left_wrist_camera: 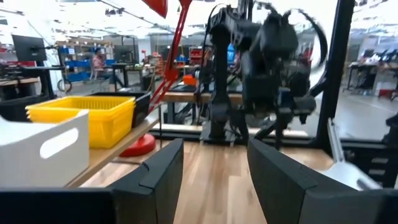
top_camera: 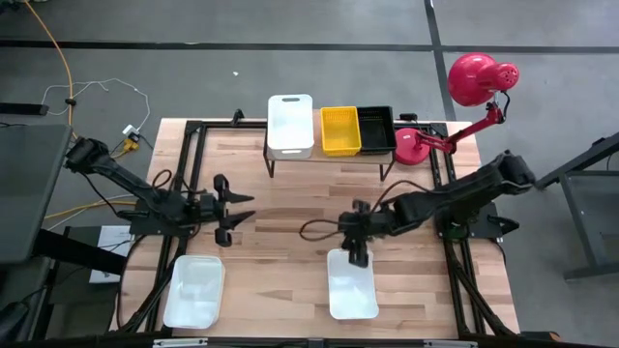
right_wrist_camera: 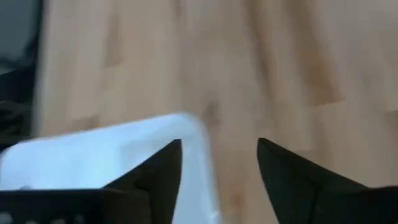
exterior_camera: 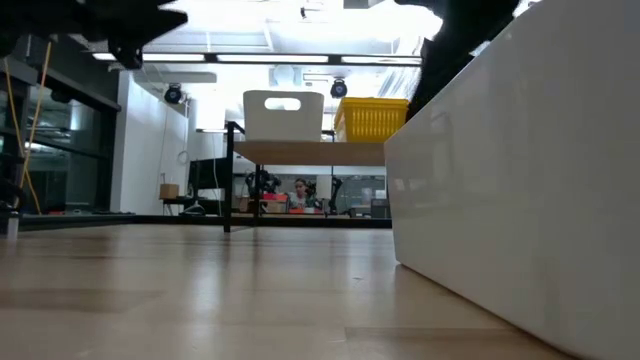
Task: Stack baskets on shelf by color
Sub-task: Stack the right white bin on the other white bin on the shelf
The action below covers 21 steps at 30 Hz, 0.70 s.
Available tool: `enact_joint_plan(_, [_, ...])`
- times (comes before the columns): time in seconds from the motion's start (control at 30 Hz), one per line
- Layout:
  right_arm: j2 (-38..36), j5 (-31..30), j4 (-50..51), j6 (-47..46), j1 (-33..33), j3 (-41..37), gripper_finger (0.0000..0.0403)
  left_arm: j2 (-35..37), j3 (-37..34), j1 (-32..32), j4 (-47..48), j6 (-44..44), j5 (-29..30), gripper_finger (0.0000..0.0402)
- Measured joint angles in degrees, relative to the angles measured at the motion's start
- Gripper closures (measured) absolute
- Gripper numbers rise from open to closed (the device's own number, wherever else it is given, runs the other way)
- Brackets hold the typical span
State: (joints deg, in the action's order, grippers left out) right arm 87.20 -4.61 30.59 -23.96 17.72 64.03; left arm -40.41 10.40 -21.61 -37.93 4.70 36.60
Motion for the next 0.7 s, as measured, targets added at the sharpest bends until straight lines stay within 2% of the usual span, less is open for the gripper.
enact_joint_plan(0.1, [0.35,3.84,1.08,-1.75,0.87,0.0,0.0185,-0.04,1.21,0.0,0.19,0.01,-0.15,0.0236])
enact_joint_plan(0.17, [0.35,3.44,1.84,-2.13,1.7,0.0,0.0182,-0.04,1.45,0.02,0.2,-0.05,-0.15,0.0236])
enact_joint_plan(0.33, [0.59,-2.58,4.28,-1.59,4.3,0.0,0.0187,-0.05,1.45,0.01,2.39,-0.55,-0.16,0.0236])
enact_joint_plan(0.5, [1.67,-7.09,4.91,-1.71,6.88,0.04,0.0192,-0.06,1.45,0.02,4.78,-4.82,-0.15,0.0236])
enact_joint_plan(0.7, [6.25,-8.85,5.2,-1.65,8.83,0.04,0.0192,-0.06,1.45,0.04,5.16,-6.02,-0.09,0.0236])
